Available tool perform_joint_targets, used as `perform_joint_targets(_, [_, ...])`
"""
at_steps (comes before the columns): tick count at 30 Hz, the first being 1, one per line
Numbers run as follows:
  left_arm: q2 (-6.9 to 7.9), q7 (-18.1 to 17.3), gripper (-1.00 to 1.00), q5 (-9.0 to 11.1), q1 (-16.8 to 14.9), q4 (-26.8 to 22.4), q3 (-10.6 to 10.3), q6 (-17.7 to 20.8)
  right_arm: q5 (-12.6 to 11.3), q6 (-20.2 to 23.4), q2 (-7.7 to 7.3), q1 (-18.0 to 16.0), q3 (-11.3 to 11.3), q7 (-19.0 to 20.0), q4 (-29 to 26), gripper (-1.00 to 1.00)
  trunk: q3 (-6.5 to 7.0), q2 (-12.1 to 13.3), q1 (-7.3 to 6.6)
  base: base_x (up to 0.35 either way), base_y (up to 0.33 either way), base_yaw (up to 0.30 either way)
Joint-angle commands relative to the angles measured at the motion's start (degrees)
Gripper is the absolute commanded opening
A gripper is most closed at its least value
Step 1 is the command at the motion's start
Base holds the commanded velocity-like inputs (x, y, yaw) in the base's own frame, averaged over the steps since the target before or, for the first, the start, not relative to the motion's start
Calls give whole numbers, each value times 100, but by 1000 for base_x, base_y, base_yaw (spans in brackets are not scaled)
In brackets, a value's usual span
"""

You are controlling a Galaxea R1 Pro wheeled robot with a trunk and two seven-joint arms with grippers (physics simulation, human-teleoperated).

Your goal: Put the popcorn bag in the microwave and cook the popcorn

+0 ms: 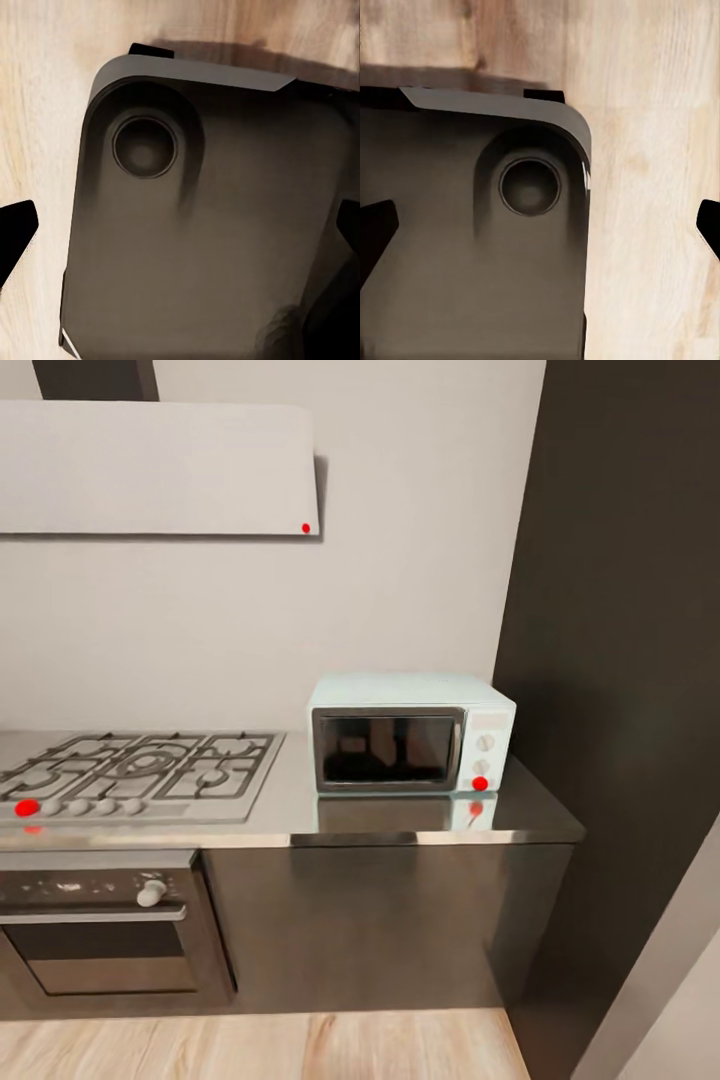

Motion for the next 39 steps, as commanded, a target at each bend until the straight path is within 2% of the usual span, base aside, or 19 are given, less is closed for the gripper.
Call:
perform_joint_targets(1, [-1,5,100,37,1,-6,4,-3,20,-10,0,-1,3,-13,-1,100,-5,-2,3,314,0,0])
perform_joint_targets(8, [-1,5,100,37,2,-6,4,-3,16,-4,0,-1,3,-14,-1,100,-5,-2,3,215,0,0])
perform_joint_targets(21, [-14,5,100,49,2,-23,12,-3,64,40,0,-1,-15,13,-38,100,-5,-2,3,13,0,0])
perform_joint_targets(25, [-16,5,100,54,3,-16,8,-3,79,209,28,-1,-25,37,-1193,100,-5,-2,3,0,0,0])
perform_joint_targets(27, [-18,5,100,54,3,-18,6,-3,81,684,53,-1,-24,38,-1990,100,-5,-2,3,0,0,0])
perform_joint_targets(32, [-15,5,100,54,-1,-16,7,-3,40,2456,134,-1,-16,78,-4504,100,-5,-2,3,0,0,0])
perform_joint_targets(36, [-11,5,100,51,0,-19,5,-4,24,3732,179,-1,-14,98,-6251,100,-5,-2,3,0,0,0])
perform_joint_targets(37, [-11,5,100,52,1,-21,5,-3,23,3959,192,-4,-11,99,-6532,100,-5,-2,3,0,0,0])
perform_joint_targets(38, [-10,5,100,54,-2,-17,4,-4,4,4748,224,-166,18,102,-7338,100,-5,-2,3,0,0,0])
perform_joint_targets(39, [-10,5,100,54,0,-20,4,-3,-13,4964,236,-348,24,101,-7486,100,-5,-2,3,0,0,0])
